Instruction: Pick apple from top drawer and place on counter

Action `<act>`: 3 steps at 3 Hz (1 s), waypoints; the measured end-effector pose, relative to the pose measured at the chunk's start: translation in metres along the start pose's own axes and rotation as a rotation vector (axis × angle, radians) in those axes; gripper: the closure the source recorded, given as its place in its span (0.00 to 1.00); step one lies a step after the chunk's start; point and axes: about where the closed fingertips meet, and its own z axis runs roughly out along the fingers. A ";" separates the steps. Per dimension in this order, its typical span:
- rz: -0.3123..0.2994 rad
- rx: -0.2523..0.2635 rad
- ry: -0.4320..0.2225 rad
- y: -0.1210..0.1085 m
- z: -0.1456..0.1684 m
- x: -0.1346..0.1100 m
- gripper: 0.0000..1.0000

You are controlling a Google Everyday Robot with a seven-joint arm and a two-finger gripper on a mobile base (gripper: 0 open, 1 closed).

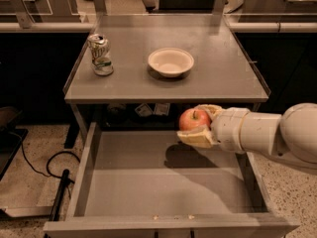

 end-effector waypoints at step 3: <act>0.039 0.100 -0.034 -0.049 -0.013 -0.020 1.00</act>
Offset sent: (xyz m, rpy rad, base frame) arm 0.0189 -0.0115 0.0035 0.0400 -0.0014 -0.0501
